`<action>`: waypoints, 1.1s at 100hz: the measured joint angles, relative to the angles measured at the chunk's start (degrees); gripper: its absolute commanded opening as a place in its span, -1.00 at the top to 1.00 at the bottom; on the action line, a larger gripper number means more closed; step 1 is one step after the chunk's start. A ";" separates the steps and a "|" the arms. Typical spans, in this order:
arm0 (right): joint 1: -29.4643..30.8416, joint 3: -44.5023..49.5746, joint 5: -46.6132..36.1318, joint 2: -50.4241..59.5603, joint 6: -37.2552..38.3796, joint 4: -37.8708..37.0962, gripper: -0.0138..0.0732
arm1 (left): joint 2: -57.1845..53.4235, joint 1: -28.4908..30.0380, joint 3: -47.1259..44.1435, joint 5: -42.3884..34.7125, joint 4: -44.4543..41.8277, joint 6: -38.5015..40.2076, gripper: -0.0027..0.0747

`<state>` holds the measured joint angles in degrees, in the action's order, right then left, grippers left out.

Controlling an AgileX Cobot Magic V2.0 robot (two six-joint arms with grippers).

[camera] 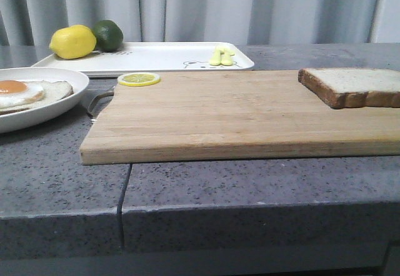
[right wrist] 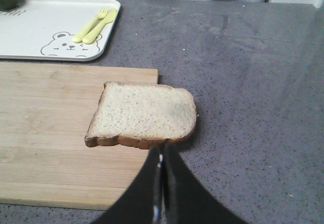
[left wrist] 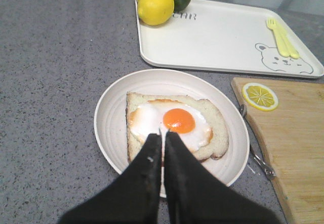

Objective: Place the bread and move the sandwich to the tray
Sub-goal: 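Move the right gripper down toward the white bread slice on the board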

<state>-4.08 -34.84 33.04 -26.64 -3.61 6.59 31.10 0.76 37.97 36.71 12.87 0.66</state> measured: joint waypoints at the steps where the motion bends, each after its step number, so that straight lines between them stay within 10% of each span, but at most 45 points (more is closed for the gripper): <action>1: 0.00 0.00 0.14 0.00 0.00 0.14 0.84 | 0.14 0.00 0.00 0.13 0.00 0.00 0.98; 19: 0.00 0.00 0.63 -0.24 0.00 1.16 0.44 | 0.41 0.00 0.09 1.02 0.10 -0.66 0.89; 42: 0.00 -0.03 0.65 -0.24 0.00 1.65 -0.52 | 0.41 0.00 0.09 1.15 0.21 -1.79 0.15; 110: 6.89 -0.03 -11.60 -12.82 18.88 2.81 -0.50 | 0.41 0.00 0.09 1.18 0.42 -1.87 0.03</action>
<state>2.82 -34.88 21.45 -39.46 15.27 9.40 31.51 0.76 38.07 37.89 13.29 -1.21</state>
